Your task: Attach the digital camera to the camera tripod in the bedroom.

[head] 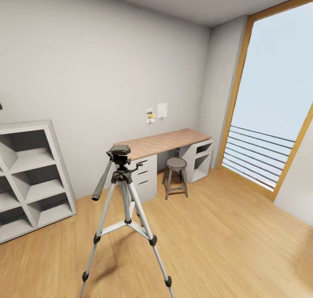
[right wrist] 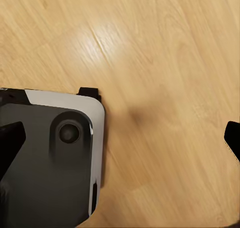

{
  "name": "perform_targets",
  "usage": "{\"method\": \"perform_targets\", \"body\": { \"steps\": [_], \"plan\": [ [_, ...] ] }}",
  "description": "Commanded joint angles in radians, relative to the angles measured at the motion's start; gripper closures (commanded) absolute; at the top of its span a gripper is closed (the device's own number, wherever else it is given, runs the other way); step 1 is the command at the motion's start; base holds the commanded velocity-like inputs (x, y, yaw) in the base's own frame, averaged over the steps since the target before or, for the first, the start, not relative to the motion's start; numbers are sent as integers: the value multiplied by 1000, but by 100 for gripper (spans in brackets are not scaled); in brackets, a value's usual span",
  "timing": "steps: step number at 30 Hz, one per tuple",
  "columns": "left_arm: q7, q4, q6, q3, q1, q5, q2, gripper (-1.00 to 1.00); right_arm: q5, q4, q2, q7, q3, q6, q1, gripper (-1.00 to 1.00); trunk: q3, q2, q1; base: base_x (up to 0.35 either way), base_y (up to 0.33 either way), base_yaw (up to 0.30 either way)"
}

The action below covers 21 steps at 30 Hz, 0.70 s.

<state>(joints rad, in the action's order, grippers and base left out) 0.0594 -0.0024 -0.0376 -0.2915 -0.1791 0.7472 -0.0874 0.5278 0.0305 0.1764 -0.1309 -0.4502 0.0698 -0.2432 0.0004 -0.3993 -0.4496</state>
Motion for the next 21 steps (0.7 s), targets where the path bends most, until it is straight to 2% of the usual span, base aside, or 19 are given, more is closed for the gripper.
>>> {"method": "perform_targets", "body": {
  "steps": [1,15,21],
  "plan": [
    [5,0,-4,-8,0,9,0,100,8,3,1,-1,-8,6,-1,-100,0,-1,0,0,0,267],
    [5,-1,-4,-7,0,11,-2,100,8,3,1,-1,-8,7,-1,-100,0,-1,0,0,0,267],
    [5,-1,-4,-7,0,30,-4,100,8,3,1,-1,-8,7,-1,-100,3,-1,0,0,0,267]
  ]
}}
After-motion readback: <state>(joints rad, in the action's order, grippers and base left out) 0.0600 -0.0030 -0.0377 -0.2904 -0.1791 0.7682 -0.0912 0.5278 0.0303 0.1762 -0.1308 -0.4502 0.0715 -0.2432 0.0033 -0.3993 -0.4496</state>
